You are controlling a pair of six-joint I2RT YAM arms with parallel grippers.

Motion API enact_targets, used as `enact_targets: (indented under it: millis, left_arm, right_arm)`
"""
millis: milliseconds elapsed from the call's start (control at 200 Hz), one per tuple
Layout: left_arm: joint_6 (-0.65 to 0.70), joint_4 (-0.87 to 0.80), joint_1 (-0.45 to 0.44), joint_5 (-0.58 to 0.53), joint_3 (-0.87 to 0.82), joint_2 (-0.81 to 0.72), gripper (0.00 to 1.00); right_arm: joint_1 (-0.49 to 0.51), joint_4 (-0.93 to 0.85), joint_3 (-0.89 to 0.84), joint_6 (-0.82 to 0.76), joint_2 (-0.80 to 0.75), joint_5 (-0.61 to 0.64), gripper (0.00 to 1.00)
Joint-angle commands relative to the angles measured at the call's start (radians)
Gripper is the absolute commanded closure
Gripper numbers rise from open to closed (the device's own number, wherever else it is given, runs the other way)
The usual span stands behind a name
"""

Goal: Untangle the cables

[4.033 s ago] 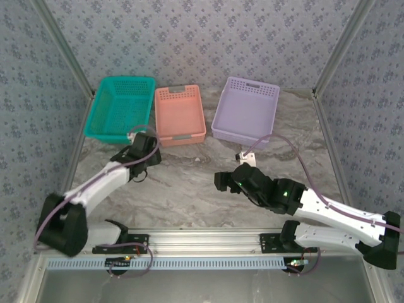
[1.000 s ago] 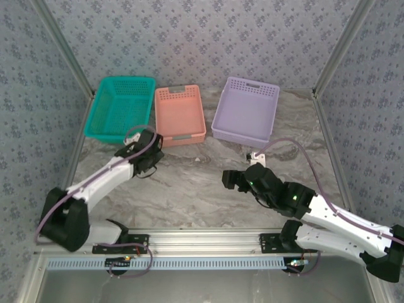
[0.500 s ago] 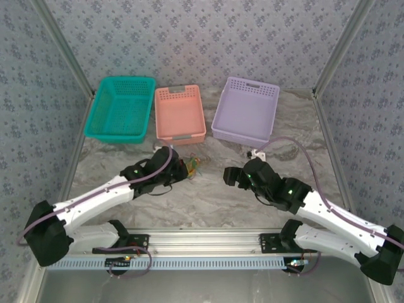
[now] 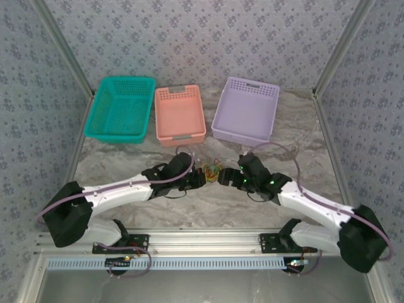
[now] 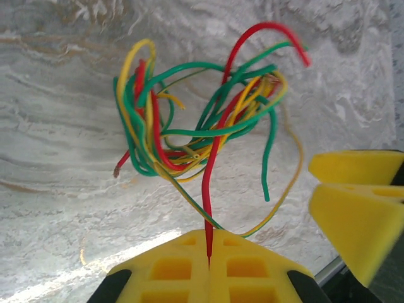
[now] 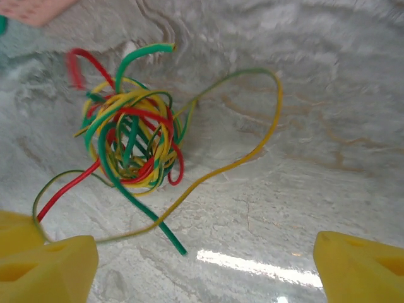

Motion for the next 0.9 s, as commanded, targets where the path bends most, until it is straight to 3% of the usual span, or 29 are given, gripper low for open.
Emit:
enact_targets:
  millis: [0, 220, 320, 365, 590, 794, 894]
  left_arm:
    - [0.011, 0.054, -0.029, 0.016, -0.019, 0.008, 1.00]
    - [-0.010, 0.041, -0.084, -0.021, -0.065, 0.000, 1.00]
    - [-0.023, 0.043, -0.098, -0.044, -0.088, -0.012, 1.00]
    - [-0.025, 0.045, -0.098, -0.047, -0.097, -0.018, 1.00]
    - [-0.038, -0.024, -0.098, -0.109, -0.122, -0.112, 1.00]
    - [-0.071, -0.147, -0.098, -0.228, -0.147, -0.318, 0.40]
    - [-0.096, -0.206, -0.077, -0.288, -0.162, -0.398, 0.23]
  right_arm:
    - [0.025, 0.086, 0.014, 0.019, 0.097, -0.051, 0.08]
    - [0.074, 0.156, 0.071, 0.041, 0.290, -0.041, 0.08]
    - [0.093, 0.166, 0.102, 0.052, 0.378, -0.035, 0.15]
    - [0.098, 0.161, 0.115, 0.064, 0.419, -0.026, 0.23]
    - [0.100, 0.213, 0.083, 0.101, 0.465, 0.014, 0.78]
    - [0.121, 0.196, 0.075, 0.082, 0.427, 0.049, 1.00]
    - [0.124, 0.177, 0.074, 0.059, 0.395, 0.062, 1.00]
